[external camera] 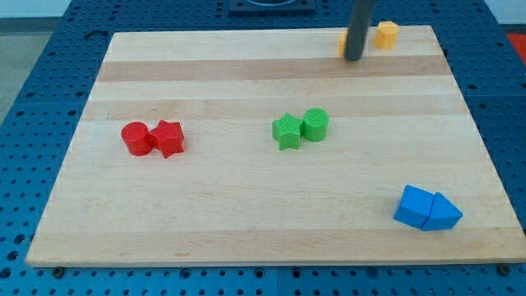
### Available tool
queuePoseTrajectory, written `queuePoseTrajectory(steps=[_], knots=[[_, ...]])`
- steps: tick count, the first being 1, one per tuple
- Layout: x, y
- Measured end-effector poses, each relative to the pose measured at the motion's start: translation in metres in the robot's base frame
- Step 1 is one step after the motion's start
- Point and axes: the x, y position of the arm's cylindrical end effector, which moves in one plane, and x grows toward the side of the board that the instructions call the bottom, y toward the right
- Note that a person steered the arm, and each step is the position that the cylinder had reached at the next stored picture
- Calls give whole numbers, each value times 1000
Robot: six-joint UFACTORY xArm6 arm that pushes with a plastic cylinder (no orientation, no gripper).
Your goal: Place heart to the left of hexagon
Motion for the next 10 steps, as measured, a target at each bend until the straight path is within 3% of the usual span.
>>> queuePoseTrajectory(steps=[1,2,4,7,9,10], knots=[[2,-36],[2,-35],[2,18],[-12,-12],[-24,37],[-13,18]])
